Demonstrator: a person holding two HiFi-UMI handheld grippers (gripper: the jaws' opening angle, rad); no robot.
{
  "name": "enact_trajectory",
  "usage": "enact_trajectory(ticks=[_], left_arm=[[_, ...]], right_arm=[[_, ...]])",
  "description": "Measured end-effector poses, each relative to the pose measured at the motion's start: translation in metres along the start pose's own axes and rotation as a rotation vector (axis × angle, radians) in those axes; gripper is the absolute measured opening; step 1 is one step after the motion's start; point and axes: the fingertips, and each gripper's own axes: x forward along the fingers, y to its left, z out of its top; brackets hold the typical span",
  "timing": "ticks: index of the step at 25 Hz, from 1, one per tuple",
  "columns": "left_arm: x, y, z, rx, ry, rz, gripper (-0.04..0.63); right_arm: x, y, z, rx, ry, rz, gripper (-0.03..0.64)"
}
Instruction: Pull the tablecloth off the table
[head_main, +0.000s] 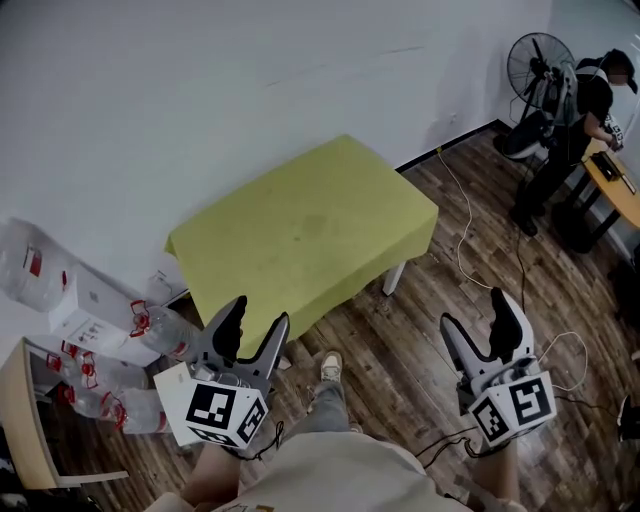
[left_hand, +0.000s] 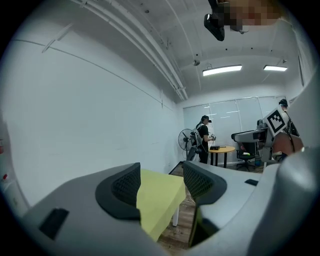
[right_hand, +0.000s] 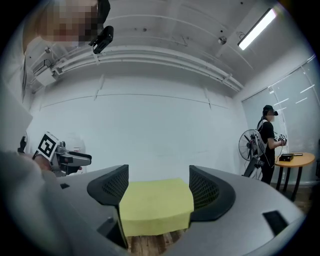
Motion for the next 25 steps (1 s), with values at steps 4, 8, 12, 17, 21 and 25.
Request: enact_trajectory(ticks=[4, 8, 12, 17, 21, 25], left_arm=[[0.036, 0.027, -0.007, -0.012, 0.026, 0.01, 0.27], [0.08, 0.059, -0.019, -0.028, 0.069, 0.003, 0.27], [0.126, 0.092, -0.036, -0.041, 0.119, -0.005, 0.271], [0.184, 0.126, -0.064, -0.049, 0.188, -0.034, 0.273], [0.229, 0.152, -0.1, -0.05, 0.289, -0.044, 0.276], [0.262, 0.173, -0.14, -0.055, 0.392, -0.084, 0.288]], right_arm=[[0.046, -0.013, -0.006, -0.003, 0.032, 0.003, 0.377], [0.1, -0.022, -0.014, -0.006, 0.08, 0.009, 0.382], [0.155, -0.033, -0.027, -0.003, 0.139, 0.01, 0.385], [0.218, -0.052, -0.061, 0.008, 0.244, -0.005, 0.387], [0.268, -0.065, -0.096, 0.04, 0.335, -0.001, 0.387], [0.314, -0.068, -0.141, 0.094, 0.438, 0.023, 0.387]])
